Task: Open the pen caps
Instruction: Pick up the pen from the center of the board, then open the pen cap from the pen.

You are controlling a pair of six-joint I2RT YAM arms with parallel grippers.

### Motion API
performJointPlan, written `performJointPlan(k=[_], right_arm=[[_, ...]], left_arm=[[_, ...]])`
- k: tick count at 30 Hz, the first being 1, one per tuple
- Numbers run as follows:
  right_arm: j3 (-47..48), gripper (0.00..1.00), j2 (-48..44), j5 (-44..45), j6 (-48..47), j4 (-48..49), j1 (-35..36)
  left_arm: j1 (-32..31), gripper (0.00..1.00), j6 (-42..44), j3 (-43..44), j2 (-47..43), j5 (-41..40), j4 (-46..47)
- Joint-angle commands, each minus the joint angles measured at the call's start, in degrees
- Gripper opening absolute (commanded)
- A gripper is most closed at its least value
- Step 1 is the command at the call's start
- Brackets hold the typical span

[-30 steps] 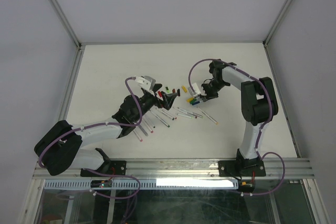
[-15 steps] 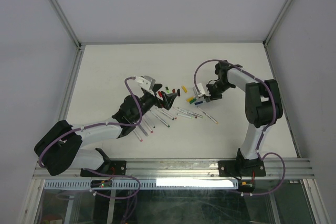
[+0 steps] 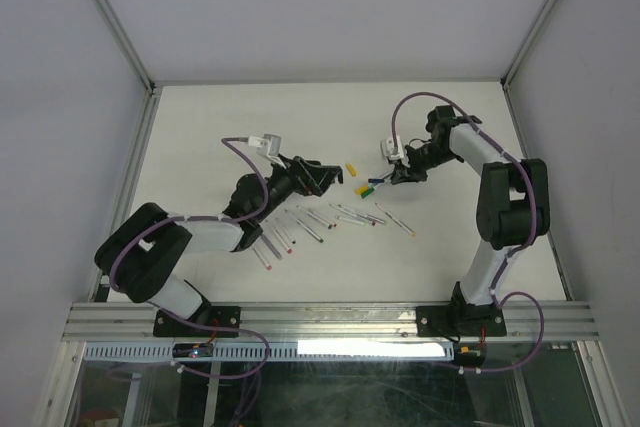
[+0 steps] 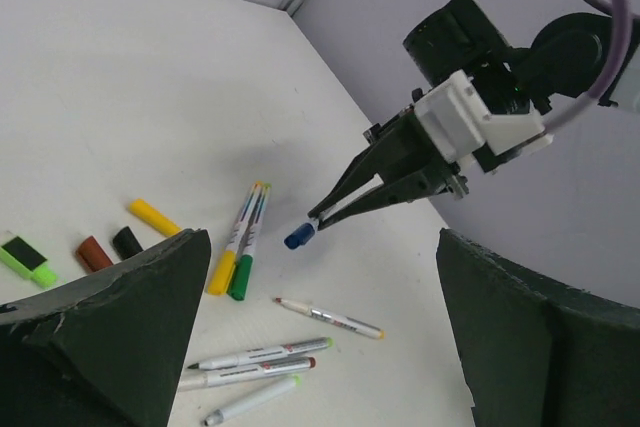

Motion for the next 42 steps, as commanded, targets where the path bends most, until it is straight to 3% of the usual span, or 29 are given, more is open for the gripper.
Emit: performJointPlan(k=[1, 7, 14, 19, 26, 33, 40, 42], right_arm=[[4.95, 0.0, -4.38, -12.36, 9.38, -1.88, -0.5], [7.06, 0.0, -5.8, -20.97, 29.92, 3.15, 0.11], [2.55, 0.0, -9.36, -19.91, 53.54, 16.54, 4.17], [2.23, 0.0, -8.97, -20.09, 61.76, 20.21, 5.31], [1.82, 0.0, -7.8, -21.8, 63.31, 20.59, 6.68], [1.44, 0.0, -7.37, -22.28, 64.63, 21.22, 7.09], [0.38, 0.0, -7.72, -21.41, 68.62, 23.77, 7.23], [-0.34, 0.08, -8.45, -20.68, 71.21, 25.32, 7.23]], left_arm=[[0.45, 0.98, -11.23, 2.65, 4.15, 2.73, 11.88], [0.38, 0.92, -16.42, 4.59, 11.32, 1.5, 20.11], [0.46, 0.86, -21.86, 10.75, 18.8, 2.58, 20.63], [0.23, 0.8, -22.53, 12.66, 20.52, 3.65, 21.14], [-0.06, 0.68, -22.9, 14.22, 22.45, 4.23, 21.94], [0.02, 0.46, -23.24, 15.42, 23.84, 5.07, 21.77], [-0.06, 0.08, -22.75, 15.68, 23.62, 5.71, 21.0], [0.0, 0.01, -22.56, 15.61, 23.49, 6.17, 21.18]])
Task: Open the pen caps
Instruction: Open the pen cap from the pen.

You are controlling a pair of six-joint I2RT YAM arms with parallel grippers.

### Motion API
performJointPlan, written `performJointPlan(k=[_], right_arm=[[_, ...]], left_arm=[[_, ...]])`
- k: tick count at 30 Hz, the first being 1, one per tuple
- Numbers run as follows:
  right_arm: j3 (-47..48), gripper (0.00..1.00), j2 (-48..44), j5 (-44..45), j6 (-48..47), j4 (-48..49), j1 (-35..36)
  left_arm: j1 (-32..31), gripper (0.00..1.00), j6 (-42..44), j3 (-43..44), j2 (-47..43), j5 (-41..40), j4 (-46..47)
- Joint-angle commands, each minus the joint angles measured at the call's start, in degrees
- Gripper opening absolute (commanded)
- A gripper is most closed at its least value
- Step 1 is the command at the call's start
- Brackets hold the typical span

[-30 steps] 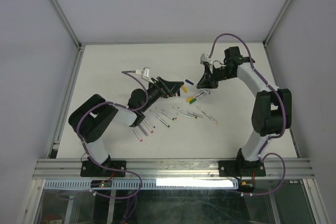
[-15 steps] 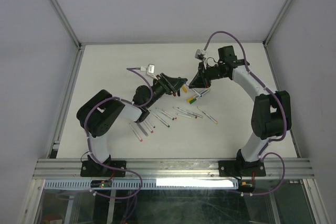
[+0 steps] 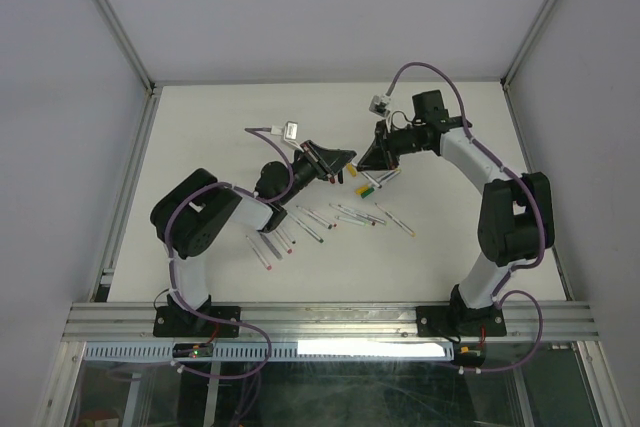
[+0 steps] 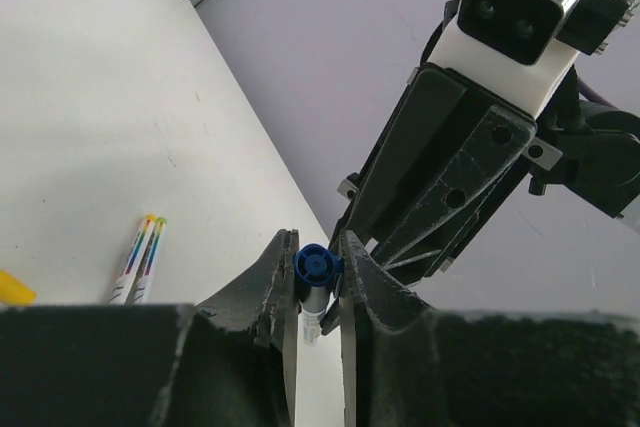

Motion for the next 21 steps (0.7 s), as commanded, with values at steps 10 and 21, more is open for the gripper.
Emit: performJointPlan(k=[10, 21], right_arm=[[-10.99, 0.65, -12.48, 7.22, 12.32, 14.39, 1.85], [-14.71, 0.48, -17.66, 20.83, 10.0, 18.32, 7.37]], left_arm=[[-0.69, 0.0, 0.67, -1.82, -4.87, 0.17, 4.96], [-3.17, 0.0, 0.12, -2.35, -10.81, -6.72, -5.71]])
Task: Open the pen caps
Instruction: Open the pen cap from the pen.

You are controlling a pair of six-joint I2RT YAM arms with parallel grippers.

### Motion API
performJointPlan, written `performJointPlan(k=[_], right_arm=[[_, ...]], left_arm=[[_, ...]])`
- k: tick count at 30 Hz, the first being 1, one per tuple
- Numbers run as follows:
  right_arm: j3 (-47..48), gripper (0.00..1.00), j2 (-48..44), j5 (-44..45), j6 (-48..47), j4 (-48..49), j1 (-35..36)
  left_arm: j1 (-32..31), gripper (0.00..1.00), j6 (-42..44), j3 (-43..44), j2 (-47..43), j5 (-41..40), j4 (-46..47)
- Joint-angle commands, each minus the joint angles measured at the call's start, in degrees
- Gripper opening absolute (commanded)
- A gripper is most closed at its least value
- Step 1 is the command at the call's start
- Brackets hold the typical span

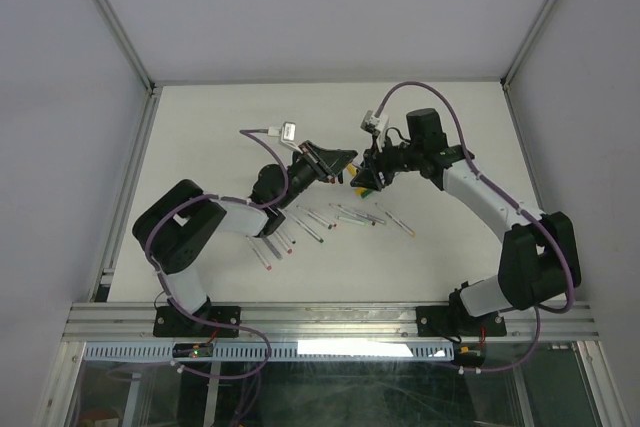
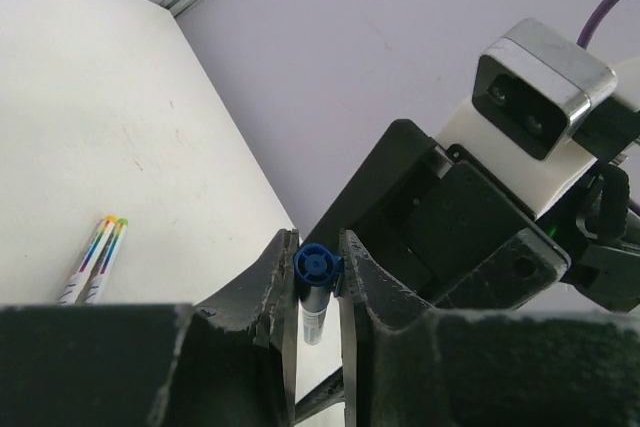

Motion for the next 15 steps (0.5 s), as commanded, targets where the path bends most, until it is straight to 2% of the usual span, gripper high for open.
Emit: performJointPlan(k=[1, 3, 5, 6, 9, 12, 15], right_arm=[[-0.01, 0.41, -2.5, 5.78, -0.36, 3.96, 0.89], [-0.52, 0.23, -3.3, 5.65, -0.25, 4.6, 0.82], [-0.99, 0.0, -3.98, 4.95, -0.1, 5.02, 0.84], [-1.18, 0.0, -4.36, 4.23, -0.06, 5.07, 0.73], [-1.42, 0.0, -4.88, 0.54, 1.15, 5.31, 0.09], [-1.72, 0.0, -4.71, -8.22, 6.25, 6.95, -2.06], [-2.29, 0.0, -4.33, -16.9, 10.95, 9.43, -3.92]], left_arm=[[-0.93, 0.0, -0.01, 0.13, -3.88, -3.86, -2.74], [-1.02, 0.0, 0.26, 0.25, -4.48, -4.45, -4.41], [-1.04, 0.0, 0.45, 0.16, -4.88, -4.64, -4.56], [-1.08, 0.01, 0.54, -0.05, -5.08, -4.5, -4.22], [-0.97, 0.26, 0.65, -1.27, -5.34, -2.93, 0.24], [-0.7, 0.48, 0.75, -3.68, -5.0, 0.1, 9.3], [0.22, 0.65, -0.14, -6.0, -3.27, 4.36, 20.04]])
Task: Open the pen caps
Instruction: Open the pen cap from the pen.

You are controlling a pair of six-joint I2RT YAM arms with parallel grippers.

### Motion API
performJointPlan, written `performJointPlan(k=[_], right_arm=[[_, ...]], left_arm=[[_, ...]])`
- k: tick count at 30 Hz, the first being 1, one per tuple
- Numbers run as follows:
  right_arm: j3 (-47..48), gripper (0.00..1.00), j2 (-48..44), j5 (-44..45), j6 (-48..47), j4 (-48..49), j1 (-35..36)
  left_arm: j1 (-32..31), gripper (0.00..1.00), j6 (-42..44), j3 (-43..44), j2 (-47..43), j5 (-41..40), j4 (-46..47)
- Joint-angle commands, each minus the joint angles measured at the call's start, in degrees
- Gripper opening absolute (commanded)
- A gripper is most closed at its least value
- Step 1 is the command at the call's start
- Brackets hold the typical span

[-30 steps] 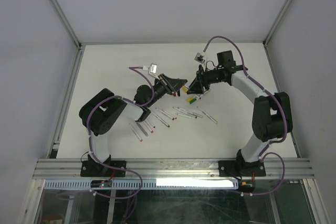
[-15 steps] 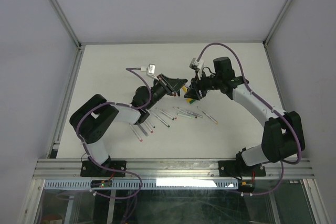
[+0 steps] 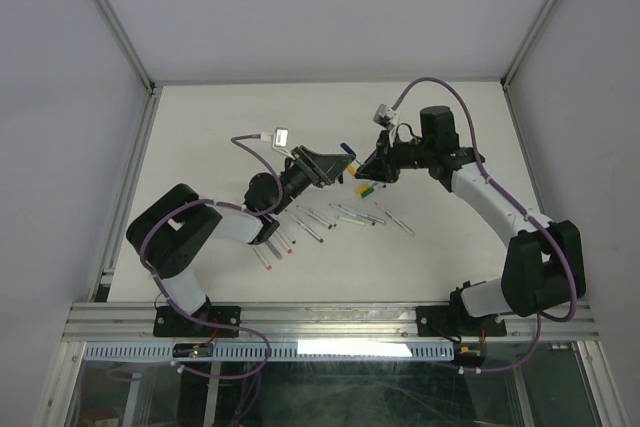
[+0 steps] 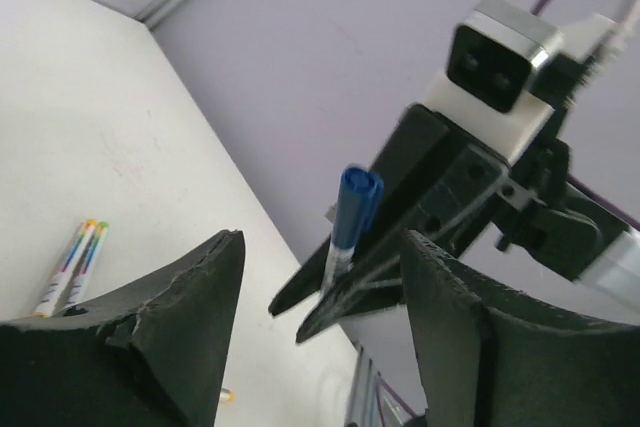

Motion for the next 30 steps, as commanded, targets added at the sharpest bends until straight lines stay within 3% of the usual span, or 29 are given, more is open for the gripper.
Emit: performJointPlan(k=[1, 3, 7, 19, 25, 30], right_arm=[[-0.78, 0.0, -1.67, -15.63, 8.4, 6.63, -2.59], [-0.78, 0.0, -1.03, -18.68, 10.87, 7.48, -2.63], [-0.22, 0.0, 0.84, -21.05, 15.08, 8.23, -2.59], [0.56, 0.0, 4.1, -18.65, 18.36, 7.19, -2.53], [0.73, 0.0, 5.44, -18.86, 17.61, 5.98, -1.61], [1.29, 0.0, 6.65, -18.46, 16.18, 4.12, -1.14]], left_arm=[[1.26, 0.67, -1.36, -3.11, 0.78, 6.9, 20.96], [2.26, 0.7, -3.79, -3.13, 2.89, 9.21, 25.62], [2.53, 0.71, -3.33, -1.84, 3.19, 12.27, 25.91], [2.31, 0.7, -2.34, -1.25, 1.95, 13.79, 25.86], [2.28, 0.56, -1.05, -0.29, 1.4, 12.3, 25.88], [2.52, 0.52, -1.13, 0.79, 2.47, 10.81, 25.89]])
